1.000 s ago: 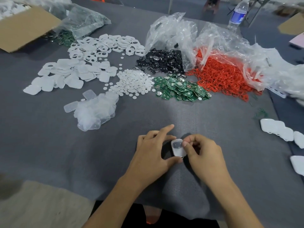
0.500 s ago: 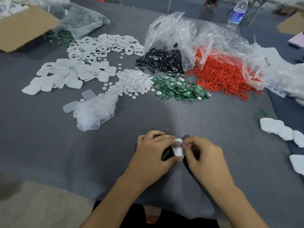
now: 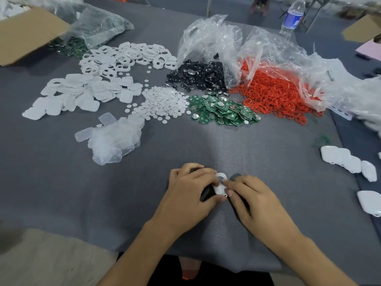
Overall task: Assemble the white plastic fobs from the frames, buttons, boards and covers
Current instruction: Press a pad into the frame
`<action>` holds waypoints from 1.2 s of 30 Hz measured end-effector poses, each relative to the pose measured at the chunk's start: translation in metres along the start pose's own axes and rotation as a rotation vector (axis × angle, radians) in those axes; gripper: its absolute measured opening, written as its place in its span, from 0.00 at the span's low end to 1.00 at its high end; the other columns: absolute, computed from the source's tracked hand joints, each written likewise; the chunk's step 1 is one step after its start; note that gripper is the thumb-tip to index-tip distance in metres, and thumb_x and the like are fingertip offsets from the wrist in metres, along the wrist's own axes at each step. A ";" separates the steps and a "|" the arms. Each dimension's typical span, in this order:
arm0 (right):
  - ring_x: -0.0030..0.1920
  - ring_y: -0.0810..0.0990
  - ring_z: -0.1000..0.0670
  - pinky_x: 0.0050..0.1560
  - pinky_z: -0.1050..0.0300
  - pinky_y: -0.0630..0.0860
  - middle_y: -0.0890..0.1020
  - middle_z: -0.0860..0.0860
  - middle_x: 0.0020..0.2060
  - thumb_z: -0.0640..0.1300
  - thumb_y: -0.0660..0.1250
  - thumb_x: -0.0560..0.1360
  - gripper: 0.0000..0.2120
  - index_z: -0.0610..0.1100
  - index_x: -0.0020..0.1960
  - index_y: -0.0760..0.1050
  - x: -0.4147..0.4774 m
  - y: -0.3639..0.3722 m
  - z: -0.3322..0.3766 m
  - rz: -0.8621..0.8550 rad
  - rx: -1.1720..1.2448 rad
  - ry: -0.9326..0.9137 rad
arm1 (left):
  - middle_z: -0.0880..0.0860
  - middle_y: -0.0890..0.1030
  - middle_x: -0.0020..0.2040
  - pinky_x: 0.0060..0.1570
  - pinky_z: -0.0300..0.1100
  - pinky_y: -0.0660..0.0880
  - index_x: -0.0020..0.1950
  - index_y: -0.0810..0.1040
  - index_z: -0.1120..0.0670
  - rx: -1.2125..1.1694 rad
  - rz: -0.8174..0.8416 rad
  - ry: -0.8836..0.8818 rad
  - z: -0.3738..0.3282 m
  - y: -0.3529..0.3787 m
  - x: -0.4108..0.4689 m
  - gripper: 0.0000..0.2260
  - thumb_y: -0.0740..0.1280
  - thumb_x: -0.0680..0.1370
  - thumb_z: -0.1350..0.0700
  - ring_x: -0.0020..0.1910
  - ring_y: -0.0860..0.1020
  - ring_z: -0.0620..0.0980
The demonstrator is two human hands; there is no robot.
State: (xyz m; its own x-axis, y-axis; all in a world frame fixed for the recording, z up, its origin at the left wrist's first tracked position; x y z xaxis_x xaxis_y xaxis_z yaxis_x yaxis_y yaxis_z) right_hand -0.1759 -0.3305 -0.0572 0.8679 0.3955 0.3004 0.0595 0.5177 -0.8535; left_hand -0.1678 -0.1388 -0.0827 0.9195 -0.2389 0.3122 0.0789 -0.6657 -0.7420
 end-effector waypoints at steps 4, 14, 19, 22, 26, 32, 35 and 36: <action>0.52 0.80 0.52 0.55 0.58 0.76 0.82 0.53 0.51 0.39 0.71 0.78 0.11 0.43 0.59 0.83 -0.006 0.001 -0.001 -0.090 0.033 0.012 | 0.32 0.77 0.61 0.63 0.39 0.59 0.56 0.74 0.38 -0.026 0.004 -0.015 0.001 -0.001 0.000 0.16 0.69 0.74 0.33 0.67 0.67 0.36; 0.53 0.79 0.49 0.57 0.52 0.75 0.80 0.51 0.52 0.40 0.67 0.80 0.09 0.43 0.58 0.82 -0.005 0.005 -0.003 -0.056 0.026 -0.006 | 0.32 0.76 0.61 0.61 0.41 0.60 0.52 0.75 0.39 0.023 -0.004 0.022 -0.001 -0.001 0.001 0.13 0.69 0.75 0.33 0.66 0.68 0.36; 0.56 0.77 0.50 0.60 0.52 0.74 0.79 0.52 0.56 0.42 0.66 0.81 0.14 0.44 0.66 0.77 -0.005 0.007 -0.004 -0.008 0.020 0.030 | 0.32 0.76 0.62 0.61 0.44 0.62 0.52 0.74 0.40 0.007 -0.017 0.025 -0.001 0.000 0.000 0.13 0.69 0.75 0.34 0.66 0.69 0.37; 0.55 0.77 0.49 0.59 0.53 0.74 0.78 0.51 0.56 0.42 0.66 0.81 0.13 0.43 0.65 0.78 -0.005 0.009 -0.005 -0.008 -0.005 0.019 | 0.33 0.76 0.62 0.61 0.44 0.63 0.52 0.74 0.40 -0.001 -0.028 0.027 -0.002 0.000 0.000 0.13 0.69 0.76 0.34 0.66 0.69 0.37; 0.53 0.77 0.48 0.58 0.54 0.73 0.77 0.51 0.55 0.43 0.64 0.82 0.14 0.43 0.66 0.78 -0.005 0.011 -0.005 0.005 -0.043 -0.013 | 0.32 0.75 0.63 0.61 0.44 0.62 0.54 0.75 0.39 0.025 -0.007 0.041 -0.003 0.000 0.000 0.12 0.68 0.76 0.35 0.66 0.69 0.37; 0.54 0.77 0.50 0.59 0.57 0.73 0.79 0.52 0.55 0.41 0.65 0.82 0.16 0.45 0.69 0.77 -0.008 0.009 -0.004 -0.056 -0.007 -0.012 | 0.33 0.76 0.62 0.62 0.45 0.62 0.53 0.74 0.40 0.041 0.000 0.042 -0.004 0.000 -0.001 0.11 0.68 0.77 0.35 0.66 0.69 0.38; 0.53 0.77 0.51 0.59 0.58 0.73 0.79 0.53 0.54 0.40 0.67 0.80 0.17 0.45 0.68 0.77 -0.009 0.009 -0.003 -0.075 0.003 -0.011 | 0.33 0.76 0.61 0.62 0.46 0.64 0.55 0.73 0.39 0.035 0.001 0.032 -0.004 0.000 -0.002 0.12 0.68 0.77 0.36 0.66 0.69 0.38; 0.53 0.77 0.51 0.58 0.58 0.73 0.79 0.52 0.54 0.40 0.67 0.81 0.15 0.45 0.67 0.78 -0.009 0.009 -0.004 -0.076 0.000 -0.014 | 0.33 0.76 0.61 0.62 0.46 0.64 0.56 0.73 0.39 0.031 0.000 0.027 -0.004 0.000 -0.001 0.12 0.68 0.77 0.36 0.66 0.69 0.38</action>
State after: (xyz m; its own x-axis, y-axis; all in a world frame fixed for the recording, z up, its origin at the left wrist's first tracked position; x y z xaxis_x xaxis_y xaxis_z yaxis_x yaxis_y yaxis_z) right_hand -0.1812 -0.3319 -0.0690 0.8537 0.3659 0.3706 0.1253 0.5464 -0.8281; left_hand -0.1708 -0.1416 -0.0806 0.9088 -0.2584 0.3277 0.0911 -0.6435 -0.7600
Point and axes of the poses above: each hand's wrist, its own x-axis towards the middle knuckle, its own y-axis out of the palm, z = x × y, the point moved 2 cm from there along x, towards the middle knuckle
